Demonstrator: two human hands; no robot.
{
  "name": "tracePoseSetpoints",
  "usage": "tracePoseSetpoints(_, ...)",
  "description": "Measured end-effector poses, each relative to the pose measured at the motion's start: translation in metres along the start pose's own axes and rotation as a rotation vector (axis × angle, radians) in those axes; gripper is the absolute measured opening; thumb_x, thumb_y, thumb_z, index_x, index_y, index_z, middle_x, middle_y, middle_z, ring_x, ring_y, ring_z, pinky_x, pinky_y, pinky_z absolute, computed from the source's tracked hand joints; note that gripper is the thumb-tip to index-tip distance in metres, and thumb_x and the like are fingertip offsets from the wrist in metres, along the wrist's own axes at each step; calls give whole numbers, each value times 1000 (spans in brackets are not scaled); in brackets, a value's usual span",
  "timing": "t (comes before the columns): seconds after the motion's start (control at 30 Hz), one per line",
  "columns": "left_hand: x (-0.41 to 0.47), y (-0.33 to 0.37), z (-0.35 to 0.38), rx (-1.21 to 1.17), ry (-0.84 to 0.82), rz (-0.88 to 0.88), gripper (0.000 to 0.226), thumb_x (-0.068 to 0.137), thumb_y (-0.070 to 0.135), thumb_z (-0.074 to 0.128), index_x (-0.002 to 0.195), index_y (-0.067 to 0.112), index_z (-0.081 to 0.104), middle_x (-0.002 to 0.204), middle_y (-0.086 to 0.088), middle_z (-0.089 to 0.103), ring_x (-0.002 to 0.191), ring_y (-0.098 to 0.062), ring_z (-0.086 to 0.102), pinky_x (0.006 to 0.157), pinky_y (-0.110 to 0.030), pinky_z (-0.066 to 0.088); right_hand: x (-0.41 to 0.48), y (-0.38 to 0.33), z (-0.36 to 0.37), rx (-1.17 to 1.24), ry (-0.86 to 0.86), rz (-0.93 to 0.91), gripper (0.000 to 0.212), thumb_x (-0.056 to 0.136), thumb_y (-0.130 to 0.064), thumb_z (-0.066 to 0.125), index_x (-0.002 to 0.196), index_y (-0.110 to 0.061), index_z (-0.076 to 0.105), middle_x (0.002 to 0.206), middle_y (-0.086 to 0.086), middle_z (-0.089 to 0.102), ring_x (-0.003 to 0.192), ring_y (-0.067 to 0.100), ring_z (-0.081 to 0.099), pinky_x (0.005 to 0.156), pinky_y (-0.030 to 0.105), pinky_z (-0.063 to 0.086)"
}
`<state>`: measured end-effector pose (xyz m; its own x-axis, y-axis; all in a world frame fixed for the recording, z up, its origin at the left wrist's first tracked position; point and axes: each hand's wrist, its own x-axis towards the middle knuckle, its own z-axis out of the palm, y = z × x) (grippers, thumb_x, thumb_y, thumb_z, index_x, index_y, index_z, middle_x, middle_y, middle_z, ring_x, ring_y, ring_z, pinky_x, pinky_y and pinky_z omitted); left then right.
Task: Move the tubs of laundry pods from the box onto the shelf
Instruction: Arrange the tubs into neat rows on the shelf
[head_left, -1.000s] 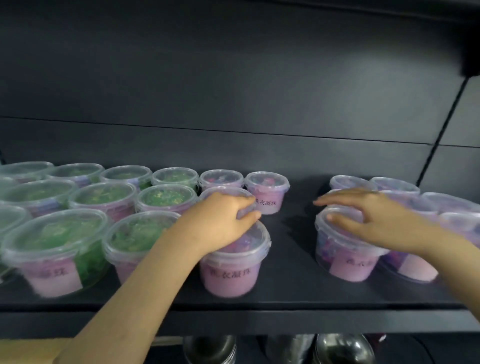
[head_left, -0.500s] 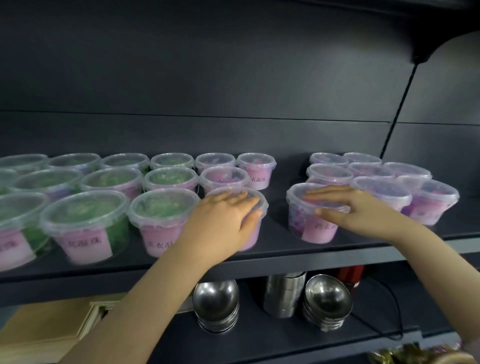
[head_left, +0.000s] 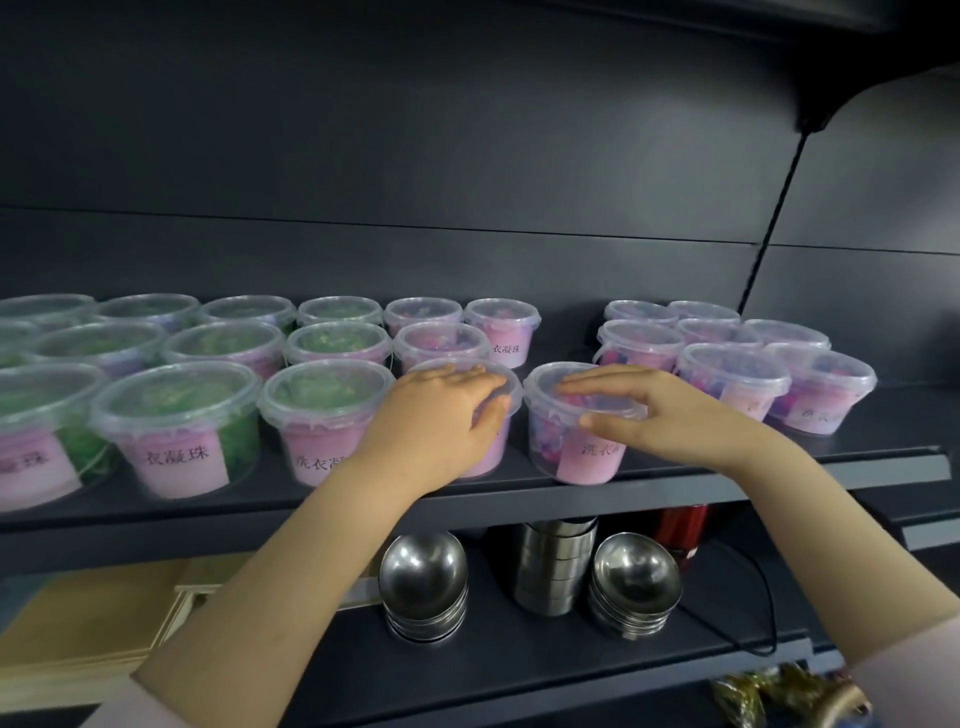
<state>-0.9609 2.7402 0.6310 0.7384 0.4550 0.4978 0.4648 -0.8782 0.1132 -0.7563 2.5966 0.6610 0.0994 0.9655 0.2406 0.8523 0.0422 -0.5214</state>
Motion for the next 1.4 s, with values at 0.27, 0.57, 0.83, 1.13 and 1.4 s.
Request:
tracePoseSetpoints(0.27, -1, 0, 2, 13, 34, 0, 38, 96, 40, 41, 125, 27, 62, 127, 11, 64, 120, -15, 56, 103, -33, 40, 19, 27, -30, 3, 143, 99, 46, 95, -34, 58, 140, -39, 48, 138, -20, 50, 120, 2, 51, 99, 15, 40)
tracePoseSetpoints(0.57, -3, 6, 4, 12, 47, -68, 56, 92, 51, 26, 132, 30, 59, 136, 14, 57, 132, -11, 46, 111, -35, 32, 71, 110, -74, -308, 43, 386, 44, 102, -43, 35, 133, -22, 59, 146, 5, 49, 133, 28, 44, 112, 35, 27)
tracePoseSetpoints(0.83, -2, 7, 6, -6, 57, -69, 48, 93, 46, 35, 130, 28, 60, 134, 13, 59, 130, -12, 50, 109, -39, 36, 102, 85, -48, -170, -97, 104, 34, 98, -46, 44, 114, -30, 70, 124, -6, 61, 119, 12, 52, 109, 28, 31)
tracePoseSetpoints(1.13, -2, 6, 9, 12, 66, -76, 42, 93, 40, 43, 130, 29, 60, 133, 14, 60, 129, -9, 50, 107, -39, 37, 123, 53, -21, -190, -224, -28, 49, 98, -52, 36, 131, -26, 61, 139, -2, 49, 134, 14, 40, 116, 37, 27)
tracePoseSetpoints(1.4, -2, 8, 8, 16, 80, -79, 45, 94, 44, 37, 128, 29, 61, 132, 14, 61, 127, -10, 52, 107, -38, 37, 123, 49, -26, -124, -285, -3, 50, 98, -54, 29, 135, -33, 57, 140, -10, 46, 133, 6, 38, 117, 31, 26)
